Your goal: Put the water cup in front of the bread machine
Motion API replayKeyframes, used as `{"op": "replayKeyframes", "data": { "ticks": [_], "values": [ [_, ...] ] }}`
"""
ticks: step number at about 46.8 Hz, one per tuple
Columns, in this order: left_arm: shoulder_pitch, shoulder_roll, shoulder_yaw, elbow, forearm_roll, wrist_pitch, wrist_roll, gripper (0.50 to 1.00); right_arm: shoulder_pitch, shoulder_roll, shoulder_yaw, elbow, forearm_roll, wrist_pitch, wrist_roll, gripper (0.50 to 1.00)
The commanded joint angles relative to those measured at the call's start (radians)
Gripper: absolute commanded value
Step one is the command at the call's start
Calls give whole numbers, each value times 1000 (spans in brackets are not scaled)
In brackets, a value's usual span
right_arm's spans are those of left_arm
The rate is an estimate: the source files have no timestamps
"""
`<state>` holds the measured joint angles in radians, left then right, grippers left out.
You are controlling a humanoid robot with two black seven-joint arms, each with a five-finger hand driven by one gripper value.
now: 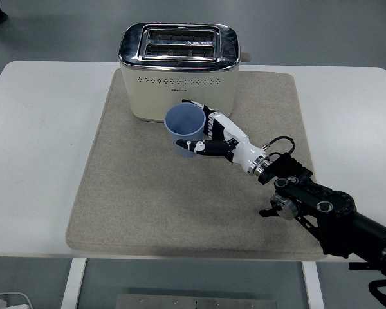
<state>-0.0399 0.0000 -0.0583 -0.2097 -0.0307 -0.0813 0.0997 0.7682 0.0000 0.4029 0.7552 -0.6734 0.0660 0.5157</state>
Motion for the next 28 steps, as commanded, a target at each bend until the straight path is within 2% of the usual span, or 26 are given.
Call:
{"op": "replayKeyframes", "data": {
  "ticks": [1, 28],
  "values": [
    [0, 0, 0, 0, 2, 0, 0, 1000, 2, 0, -4, 1, 0, 1, 0, 919],
    [0, 0, 0, -2, 2, 0, 0, 1000, -3, 0, -10, -16, 0, 38, -2, 921]
  ]
}}
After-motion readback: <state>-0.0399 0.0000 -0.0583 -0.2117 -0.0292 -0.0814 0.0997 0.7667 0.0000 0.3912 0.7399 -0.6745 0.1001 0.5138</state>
